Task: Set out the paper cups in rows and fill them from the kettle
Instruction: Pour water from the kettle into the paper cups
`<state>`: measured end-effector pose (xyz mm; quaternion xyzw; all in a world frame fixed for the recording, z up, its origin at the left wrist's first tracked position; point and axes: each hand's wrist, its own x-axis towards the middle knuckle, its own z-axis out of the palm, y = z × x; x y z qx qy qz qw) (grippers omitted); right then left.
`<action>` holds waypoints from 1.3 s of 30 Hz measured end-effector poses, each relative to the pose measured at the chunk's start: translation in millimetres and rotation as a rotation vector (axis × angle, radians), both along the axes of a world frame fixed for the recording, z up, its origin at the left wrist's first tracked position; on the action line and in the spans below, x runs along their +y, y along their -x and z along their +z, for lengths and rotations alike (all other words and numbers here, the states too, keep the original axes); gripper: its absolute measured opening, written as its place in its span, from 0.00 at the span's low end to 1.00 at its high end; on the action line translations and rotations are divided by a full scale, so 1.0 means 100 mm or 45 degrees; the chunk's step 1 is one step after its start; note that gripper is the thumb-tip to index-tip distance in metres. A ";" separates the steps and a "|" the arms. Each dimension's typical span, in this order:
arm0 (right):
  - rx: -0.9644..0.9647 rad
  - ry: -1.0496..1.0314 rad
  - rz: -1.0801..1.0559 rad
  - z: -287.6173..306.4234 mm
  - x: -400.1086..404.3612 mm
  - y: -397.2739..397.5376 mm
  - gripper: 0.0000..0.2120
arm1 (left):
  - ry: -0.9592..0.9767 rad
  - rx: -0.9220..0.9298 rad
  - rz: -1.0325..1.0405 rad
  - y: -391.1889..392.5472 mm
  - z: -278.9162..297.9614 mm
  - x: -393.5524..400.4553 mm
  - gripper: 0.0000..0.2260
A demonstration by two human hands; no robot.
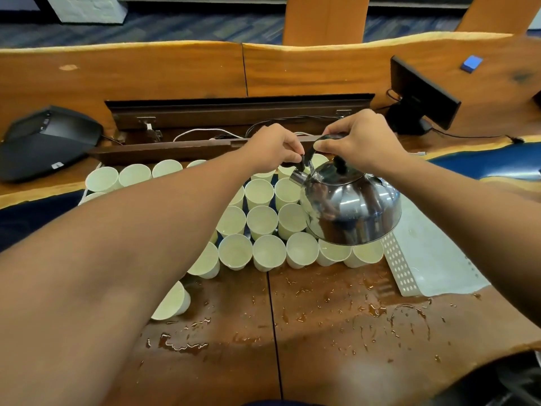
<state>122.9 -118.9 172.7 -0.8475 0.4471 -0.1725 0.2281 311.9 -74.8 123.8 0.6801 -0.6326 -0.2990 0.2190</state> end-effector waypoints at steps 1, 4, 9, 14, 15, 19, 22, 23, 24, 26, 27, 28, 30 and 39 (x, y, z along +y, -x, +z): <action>0.023 0.010 0.011 0.00 -0.01 -0.01 0.11 | -0.004 0.006 -0.004 0.00 -0.01 -0.01 0.06; 0.087 0.040 0.037 0.01 -0.01 -0.03 0.11 | -0.017 0.015 -0.002 0.00 -0.06 -0.04 0.06; 0.134 0.074 0.035 0.01 -0.03 -0.05 0.13 | -0.034 0.035 0.008 0.03 -0.08 -0.06 0.07; 0.145 0.093 0.050 0.01 -0.03 -0.02 0.13 | -0.026 0.039 -0.009 0.07 -0.07 -0.07 0.08; 0.141 0.093 0.045 0.02 -0.03 -0.01 0.12 | -0.023 0.038 -0.013 0.07 -0.06 -0.07 0.07; 0.116 0.074 0.026 0.03 -0.02 0.04 0.11 | -0.007 0.036 -0.022 0.10 -0.03 -0.07 0.06; 0.060 0.050 0.008 0.03 0.02 0.09 0.11 | 0.010 0.018 -0.023 0.10 0.00 -0.06 0.06; 0.030 0.041 -0.008 0.03 0.03 0.11 0.12 | 0.019 0.007 -0.028 0.11 0.01 -0.05 0.06; -0.004 0.034 -0.025 0.03 0.05 0.13 0.13 | 0.028 -0.003 -0.034 0.11 0.02 -0.05 0.05; -0.050 0.032 -0.046 0.02 0.08 0.17 0.14 | 0.048 -0.025 -0.047 0.11 0.04 -0.04 0.05; -0.067 0.027 -0.052 0.02 0.10 0.19 0.13 | 0.053 -0.035 -0.055 0.12 0.04 -0.03 0.05; -0.082 0.016 -0.059 0.02 0.11 0.21 0.13 | 0.056 -0.041 -0.062 0.13 0.06 -0.02 0.05; -0.096 0.001 -0.065 0.03 0.13 0.24 0.12 | 0.062 -0.045 -0.078 0.14 0.08 -0.01 0.04; -0.086 -0.018 -0.054 0.10 0.27 0.36 0.14 | 0.058 -0.026 -0.150 0.22 0.15 0.14 0.06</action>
